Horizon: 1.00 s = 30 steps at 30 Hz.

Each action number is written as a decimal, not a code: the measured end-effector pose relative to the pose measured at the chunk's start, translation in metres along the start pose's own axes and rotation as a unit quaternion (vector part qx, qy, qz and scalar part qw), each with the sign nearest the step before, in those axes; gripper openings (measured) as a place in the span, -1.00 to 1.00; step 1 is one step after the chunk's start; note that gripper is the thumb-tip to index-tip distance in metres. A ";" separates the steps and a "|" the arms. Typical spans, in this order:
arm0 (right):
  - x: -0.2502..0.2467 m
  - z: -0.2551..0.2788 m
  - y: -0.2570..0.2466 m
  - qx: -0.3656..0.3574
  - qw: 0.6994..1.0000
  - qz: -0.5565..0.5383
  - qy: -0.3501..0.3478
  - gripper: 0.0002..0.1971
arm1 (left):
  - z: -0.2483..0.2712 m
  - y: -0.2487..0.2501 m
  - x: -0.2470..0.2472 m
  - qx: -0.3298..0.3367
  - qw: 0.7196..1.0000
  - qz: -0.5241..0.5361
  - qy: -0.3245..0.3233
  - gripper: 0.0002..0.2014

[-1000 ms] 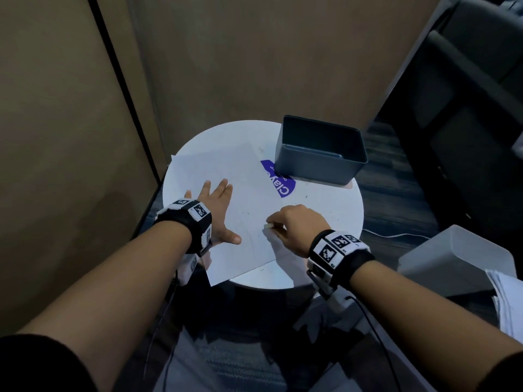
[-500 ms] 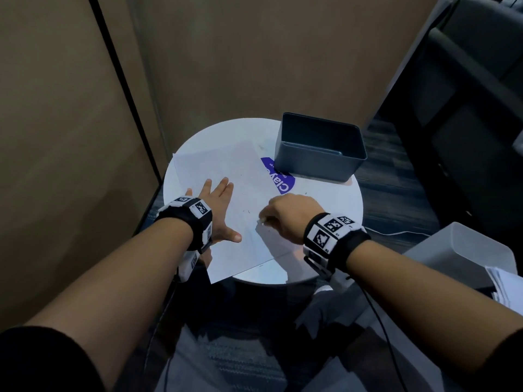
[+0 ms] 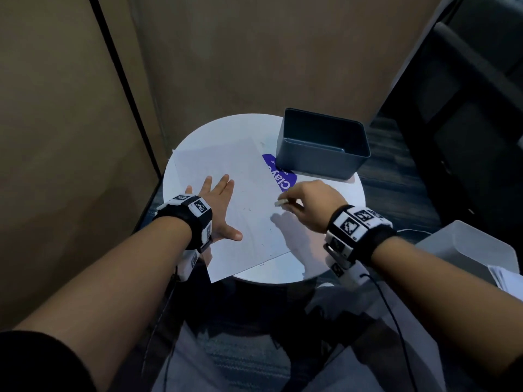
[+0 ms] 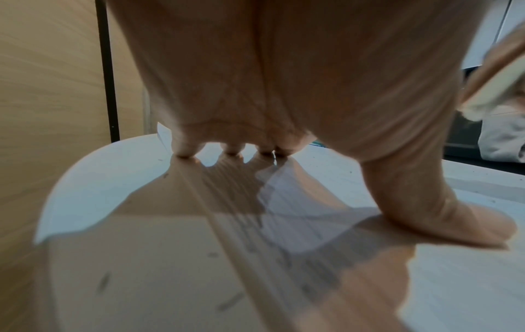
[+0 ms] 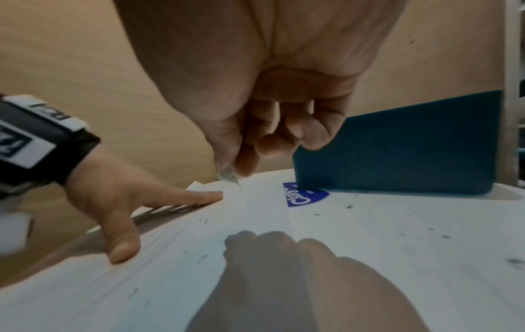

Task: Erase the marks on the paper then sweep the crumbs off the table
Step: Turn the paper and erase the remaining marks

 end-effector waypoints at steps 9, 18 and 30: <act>0.030 -0.006 -0.019 -0.004 0.991 0.091 -0.095 -0.80 | 0.002 0.003 -0.002 0.004 1.000 0.003 0.006 0.46; 0.006 -0.006 -0.005 0.007 0.995 0.088 -0.050 -0.76 | 0.005 0.002 -0.002 0.000 1.000 -0.005 0.004 0.44; 0.011 -0.005 -0.007 -0.024 0.986 0.143 -0.080 -0.77 | 0.006 0.001 0.000 0.003 1.000 0.004 -0.004 0.46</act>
Point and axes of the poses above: each hand's wrist, its own z-axis away from the middle knuckle, its own x-axis out of the palm, y = z × x, the point moved 2 cm from there along -z, towards the middle knuckle, and after that the axes turned 8 degrees about x, right-handed, at the moved point
